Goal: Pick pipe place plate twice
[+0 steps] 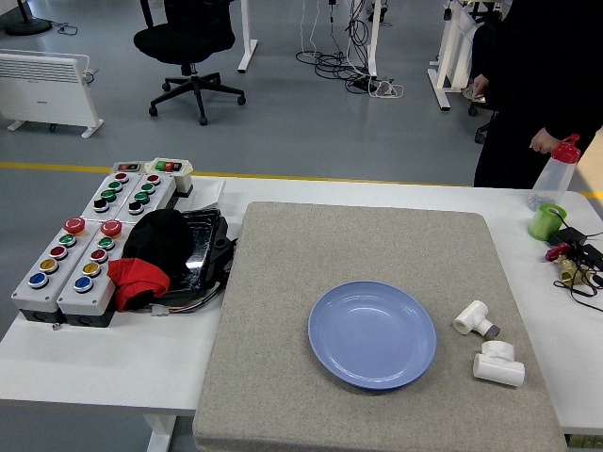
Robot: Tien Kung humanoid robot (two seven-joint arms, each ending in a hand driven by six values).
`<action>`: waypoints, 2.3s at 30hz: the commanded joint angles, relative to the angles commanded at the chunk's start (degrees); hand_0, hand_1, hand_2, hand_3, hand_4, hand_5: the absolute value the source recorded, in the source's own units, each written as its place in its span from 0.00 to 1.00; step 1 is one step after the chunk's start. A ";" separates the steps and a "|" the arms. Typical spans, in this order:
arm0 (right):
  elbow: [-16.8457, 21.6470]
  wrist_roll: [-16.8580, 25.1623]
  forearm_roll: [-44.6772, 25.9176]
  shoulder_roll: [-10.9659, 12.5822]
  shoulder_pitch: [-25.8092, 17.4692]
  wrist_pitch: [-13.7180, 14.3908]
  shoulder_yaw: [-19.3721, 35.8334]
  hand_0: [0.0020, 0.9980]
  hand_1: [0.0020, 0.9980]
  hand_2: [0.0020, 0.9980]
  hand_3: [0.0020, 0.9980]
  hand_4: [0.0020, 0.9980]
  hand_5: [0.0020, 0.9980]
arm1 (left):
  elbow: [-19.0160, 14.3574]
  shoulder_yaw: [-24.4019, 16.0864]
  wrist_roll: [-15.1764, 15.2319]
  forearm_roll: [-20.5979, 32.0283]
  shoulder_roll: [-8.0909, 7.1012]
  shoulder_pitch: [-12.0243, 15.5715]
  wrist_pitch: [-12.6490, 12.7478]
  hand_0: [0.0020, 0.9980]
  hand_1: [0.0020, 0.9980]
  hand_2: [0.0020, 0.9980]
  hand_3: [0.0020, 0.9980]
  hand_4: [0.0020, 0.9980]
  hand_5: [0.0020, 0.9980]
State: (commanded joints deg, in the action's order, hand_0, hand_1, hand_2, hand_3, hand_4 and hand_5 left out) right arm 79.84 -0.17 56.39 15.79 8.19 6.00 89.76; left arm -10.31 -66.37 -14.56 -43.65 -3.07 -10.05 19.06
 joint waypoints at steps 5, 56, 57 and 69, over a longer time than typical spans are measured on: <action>3.37 -2.73 9.68 1.40 -0.73 -0.67 -1.64 0.95 0.90 1.00 0.94 0.57 0.16 | 0.00 -0.01 0.02 0.06 -0.04 -0.21 0.04 0.72 0.77 0.73 0.69 0.43 1.00; 11.49 -20.01 60.76 4.86 1.03 -24.55 -17.82 0.83 0.77 0.80 0.85 0.76 0.23 | 0.00 -0.33 -0.51 -0.84 -0.05 -0.36 0.17 0.72 0.77 0.73 0.69 0.43 1.00; 11.43 -20.09 60.78 4.82 1.05 -24.53 -17.88 0.83 0.77 0.80 0.85 0.76 0.23 | 0.00 -0.35 -0.52 -0.87 -0.05 -0.34 0.17 0.72 0.77 0.73 0.69 0.43 1.00; 9.97 -20.19 60.43 4.48 1.46 -22.06 -19.01 0.63 0.62 0.57 0.73 0.60 0.11 | 0.00 -0.70 -0.84 -1.70 -0.01 0.09 0.19 0.72 0.77 0.73 0.69 0.43 1.00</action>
State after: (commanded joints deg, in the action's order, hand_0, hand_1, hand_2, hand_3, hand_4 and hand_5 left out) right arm 89.81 -20.36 116.83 20.27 9.65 -16.06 70.74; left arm -10.31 -67.07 -15.41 -45.36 -3.08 -9.96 19.25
